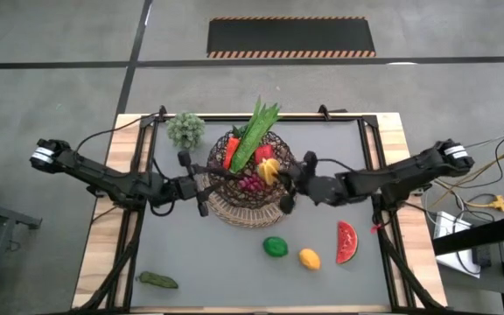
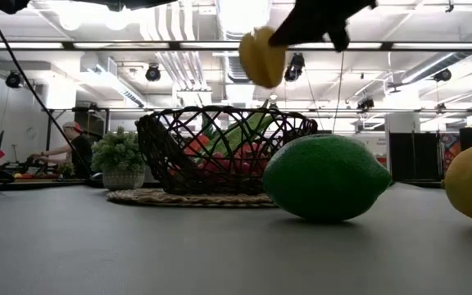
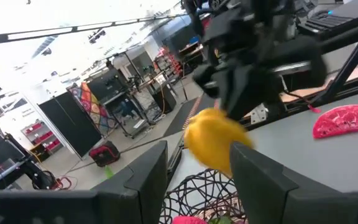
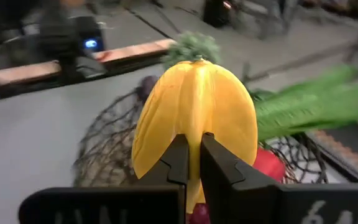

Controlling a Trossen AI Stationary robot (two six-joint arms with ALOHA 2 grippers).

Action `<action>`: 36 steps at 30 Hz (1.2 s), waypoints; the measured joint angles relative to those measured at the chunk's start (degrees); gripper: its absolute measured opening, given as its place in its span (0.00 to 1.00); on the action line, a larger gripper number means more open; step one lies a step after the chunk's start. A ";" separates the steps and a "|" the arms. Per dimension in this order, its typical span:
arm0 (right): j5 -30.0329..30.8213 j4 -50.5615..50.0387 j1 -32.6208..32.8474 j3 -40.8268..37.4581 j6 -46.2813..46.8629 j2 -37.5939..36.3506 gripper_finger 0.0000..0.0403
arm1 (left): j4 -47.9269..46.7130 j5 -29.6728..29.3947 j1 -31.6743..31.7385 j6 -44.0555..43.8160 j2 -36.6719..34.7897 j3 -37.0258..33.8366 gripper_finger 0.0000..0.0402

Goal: Build produce basket
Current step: Put the yellow star fruit into the basket, then put the green lime into the basket

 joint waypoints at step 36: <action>-8.85 -45.13 -13.32 26.53 21.86 20.62 0.35 | 0.04 -0.07 0.02 6.10 -0.04 0.00 0.39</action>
